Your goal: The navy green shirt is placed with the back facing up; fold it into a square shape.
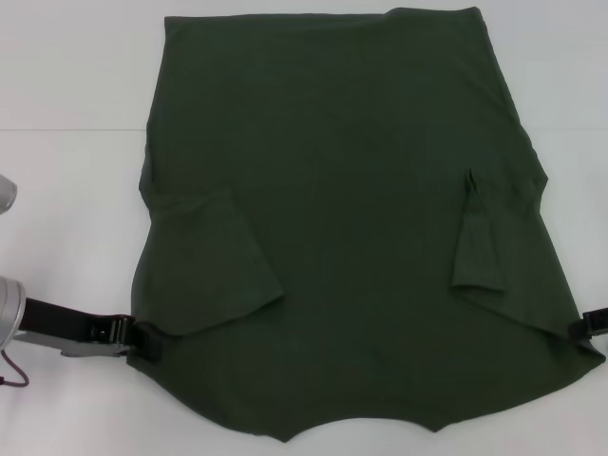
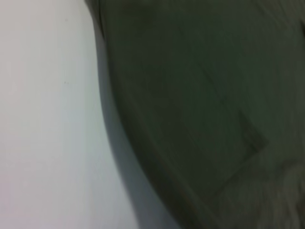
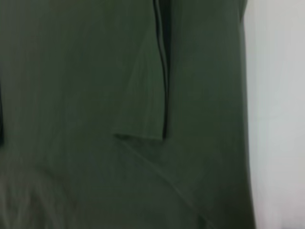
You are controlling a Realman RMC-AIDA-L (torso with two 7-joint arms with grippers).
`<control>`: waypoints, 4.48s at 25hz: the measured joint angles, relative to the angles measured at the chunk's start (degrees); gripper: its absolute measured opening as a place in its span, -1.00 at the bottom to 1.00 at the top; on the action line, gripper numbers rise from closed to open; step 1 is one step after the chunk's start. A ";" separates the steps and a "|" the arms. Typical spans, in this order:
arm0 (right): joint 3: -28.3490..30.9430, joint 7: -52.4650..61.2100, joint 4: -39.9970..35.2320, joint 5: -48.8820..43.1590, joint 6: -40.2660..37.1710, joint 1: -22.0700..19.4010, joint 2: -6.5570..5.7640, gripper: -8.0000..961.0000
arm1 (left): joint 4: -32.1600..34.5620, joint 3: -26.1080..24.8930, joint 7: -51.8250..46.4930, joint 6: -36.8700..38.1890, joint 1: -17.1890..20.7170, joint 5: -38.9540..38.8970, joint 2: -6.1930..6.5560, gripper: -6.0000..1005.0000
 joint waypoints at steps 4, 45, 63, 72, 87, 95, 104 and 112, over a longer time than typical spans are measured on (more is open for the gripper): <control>-0.53 -0.19 0.47 -0.04 0.65 0.00 0.18 0.94 | 0.00 0.00 -0.01 -0.05 -0.09 0.00 0.00 -0.91; -2.48 -0.69 1.65 -0.04 1.91 3.06 3.25 0.83 | 0.00 0.00 0.07 0.17 0.07 -0.09 -0.36 -0.91; -4.18 -0.91 1.57 -0.12 1.77 3.14 3.28 -0.27 | 0.02 0.00 0.08 0.67 -0.02 -1.32 -0.09 -0.91; -4.80 -1.67 1.10 0.32 0.15 3.26 2.75 -0.85 | -0.01 -0.02 -0.12 1.61 0.17 -1.49 0.38 -0.91; -7.17 -13.98 -0.06 1.32 -23.91 0.73 2.25 -0.85 | -8.46 -3.32 0.06 25.18 0.25 -1.29 6.26 -0.91; -11.89 -17.29 3.79 1.29 -24.28 -0.17 2.22 -0.85 | -11.12 -3.16 -0.48 29.60 1.44 1.00 6.02 -0.91; -10.88 -18.26 4.99 1.90 -24.31 -0.86 2.25 -0.85 | -11.78 -4.15 0.15 29.29 1.93 0.69 5.80 -0.91; 0.37 -21.79 4.64 7.31 -24.30 -2.70 0.88 -0.85 | -9.83 -16.27 2.10 28.30 1.57 -5.72 6.49 -0.91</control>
